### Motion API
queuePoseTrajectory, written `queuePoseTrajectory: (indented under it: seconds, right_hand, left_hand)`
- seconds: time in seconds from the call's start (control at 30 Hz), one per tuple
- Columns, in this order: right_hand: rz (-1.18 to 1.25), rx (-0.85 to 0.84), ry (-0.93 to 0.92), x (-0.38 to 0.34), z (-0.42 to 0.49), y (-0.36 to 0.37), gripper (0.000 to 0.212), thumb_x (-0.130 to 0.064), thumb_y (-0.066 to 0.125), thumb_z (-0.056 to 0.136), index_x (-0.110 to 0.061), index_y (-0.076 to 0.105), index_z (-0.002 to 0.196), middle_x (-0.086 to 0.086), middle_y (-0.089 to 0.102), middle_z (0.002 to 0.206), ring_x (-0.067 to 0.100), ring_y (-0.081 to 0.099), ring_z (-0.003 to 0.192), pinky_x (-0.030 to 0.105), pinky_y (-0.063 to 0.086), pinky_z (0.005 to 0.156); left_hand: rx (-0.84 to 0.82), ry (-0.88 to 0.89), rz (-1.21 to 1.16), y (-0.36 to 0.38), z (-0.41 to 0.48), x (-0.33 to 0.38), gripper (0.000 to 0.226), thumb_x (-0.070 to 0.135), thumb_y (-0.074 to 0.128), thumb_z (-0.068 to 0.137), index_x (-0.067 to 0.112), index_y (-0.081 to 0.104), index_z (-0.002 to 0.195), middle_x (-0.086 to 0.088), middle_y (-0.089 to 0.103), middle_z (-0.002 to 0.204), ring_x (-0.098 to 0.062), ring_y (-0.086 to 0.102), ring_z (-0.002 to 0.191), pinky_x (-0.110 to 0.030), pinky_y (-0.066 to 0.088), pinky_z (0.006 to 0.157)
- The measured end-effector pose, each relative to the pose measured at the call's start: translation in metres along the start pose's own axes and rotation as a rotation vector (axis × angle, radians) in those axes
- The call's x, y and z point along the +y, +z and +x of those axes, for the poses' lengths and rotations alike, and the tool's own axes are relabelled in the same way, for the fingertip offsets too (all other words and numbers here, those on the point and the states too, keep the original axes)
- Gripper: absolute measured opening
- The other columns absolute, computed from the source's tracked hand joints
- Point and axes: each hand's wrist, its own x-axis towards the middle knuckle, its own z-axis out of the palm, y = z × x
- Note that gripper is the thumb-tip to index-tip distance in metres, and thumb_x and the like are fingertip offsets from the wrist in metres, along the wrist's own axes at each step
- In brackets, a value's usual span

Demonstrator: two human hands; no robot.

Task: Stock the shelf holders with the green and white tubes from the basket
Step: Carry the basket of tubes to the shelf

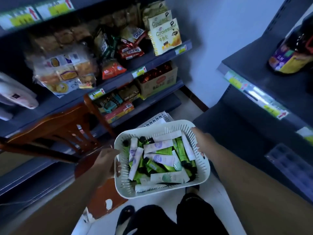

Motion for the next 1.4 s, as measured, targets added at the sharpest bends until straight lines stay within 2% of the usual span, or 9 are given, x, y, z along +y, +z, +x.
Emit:
queuePoseTrajectory:
  seconds: [0.4,0.6,0.7,0.8,0.93,1.07,1.2,1.3,1.4]
  right_hand:
    - [-0.108,-0.005,-0.013,0.004,0.045,-0.065,0.048,-0.057,0.055,0.083,-0.010,0.062,0.081,0.006,0.062,0.080,0.024,0.057,0.068,0.035,0.045,0.068]
    - [-0.168,0.049,0.050,0.064,0.074,-0.064,0.068,-0.071,0.055,0.064,-0.025,0.067,0.112,0.004,0.073,0.108,0.030,0.069,0.097,0.047,0.054,0.094]
    - [-0.254,0.060,-0.017,0.090,0.078,-0.060,0.063,-0.059,0.055,0.082,-0.013,0.066,0.124,0.011,0.068,0.119,0.031,0.066,0.102,0.032,0.047,0.080]
    - [-0.315,0.032,-0.018,0.128,0.109,-0.056,0.051,-0.054,0.056,0.088,-0.006,0.063,0.105,0.009,0.065,0.098,0.019,0.055,0.073,0.030,0.036,0.060]
    - [-0.283,-0.011,-0.042,0.183,0.176,-0.044,0.050,-0.063,0.054,0.078,-0.014,0.058,0.086,0.006,0.056,0.089,0.025,0.056,0.083,0.029,0.036,0.066]
    - [-0.263,-0.036,-0.042,0.231,0.245,-0.018,0.038,-0.055,0.056,0.077,-0.020,0.040,0.072,-0.001,0.043,0.074,0.021,0.045,0.078,0.031,0.027,0.051]
    - [-0.281,-0.073,0.046,0.264,0.329,0.022,0.032,-0.051,0.049,0.063,-0.021,0.040,0.072,0.002,0.044,0.080,0.025,0.045,0.081,0.030,0.032,0.059]
    - [-0.154,-0.103,0.076,0.296,0.391,0.043,0.022,-0.037,0.055,0.079,-0.016,0.055,0.076,0.006,0.058,0.085,0.024,0.056,0.081,0.032,0.046,0.066]
    - [-0.081,-0.117,0.004,0.310,0.436,0.059,0.018,-0.028,0.052,0.086,-0.014,0.056,0.075,0.005,0.058,0.083,0.018,0.054,0.066,0.030,0.046,0.069]
  left_hand:
    - [0.123,-0.127,-0.044,0.097,-0.018,-0.046,0.029,0.031,0.064,0.096,0.003,0.059,0.091,-0.014,0.054,0.062,-0.028,0.056,0.057,-0.045,0.051,0.066]
    - [0.118,-0.183,0.019,0.120,-0.002,-0.096,0.037,0.038,0.062,0.096,0.001,0.062,0.091,-0.017,0.055,0.062,-0.027,0.056,0.055,-0.043,0.053,0.066]
    - [0.121,-0.243,0.006,0.142,0.007,-0.132,0.047,0.048,0.061,0.098,0.003,0.060,0.085,-0.019,0.056,0.065,-0.029,0.058,0.057,-0.039,0.054,0.065]
    - [0.178,-0.282,-0.004,0.162,0.027,-0.166,0.049,0.053,0.064,0.095,0.005,0.059,0.083,-0.019,0.057,0.065,-0.030,0.059,0.057,-0.038,0.051,0.065]
    - [0.229,-0.253,0.033,0.193,0.082,-0.227,0.062,0.062,0.072,0.077,0.000,0.062,0.082,-0.019,0.061,0.061,-0.031,0.065,0.056,-0.047,0.053,0.069]
    - [0.190,-0.269,0.111,0.222,0.151,-0.281,0.062,0.058,0.065,0.076,-0.003,0.064,0.079,-0.017,0.065,0.061,-0.033,0.069,0.061,-0.050,0.056,0.070]
    - [0.189,-0.284,0.152,0.251,0.222,-0.316,0.058,0.056,0.074,0.070,-0.001,0.066,0.079,-0.017,0.065,0.066,-0.033,0.066,0.068,-0.047,0.056,0.070]
    - [0.126,-0.266,0.174,0.274,0.274,-0.326,0.048,0.047,0.077,0.081,0.001,0.067,0.091,-0.011,0.062,0.064,-0.028,0.059,0.067,-0.027,0.047,0.056]
    - [0.109,-0.221,0.222,0.281,0.325,-0.339,0.052,0.043,0.080,0.080,0.002,0.067,0.110,-0.017,0.060,0.087,-0.030,0.058,0.078,-0.032,0.047,0.065]
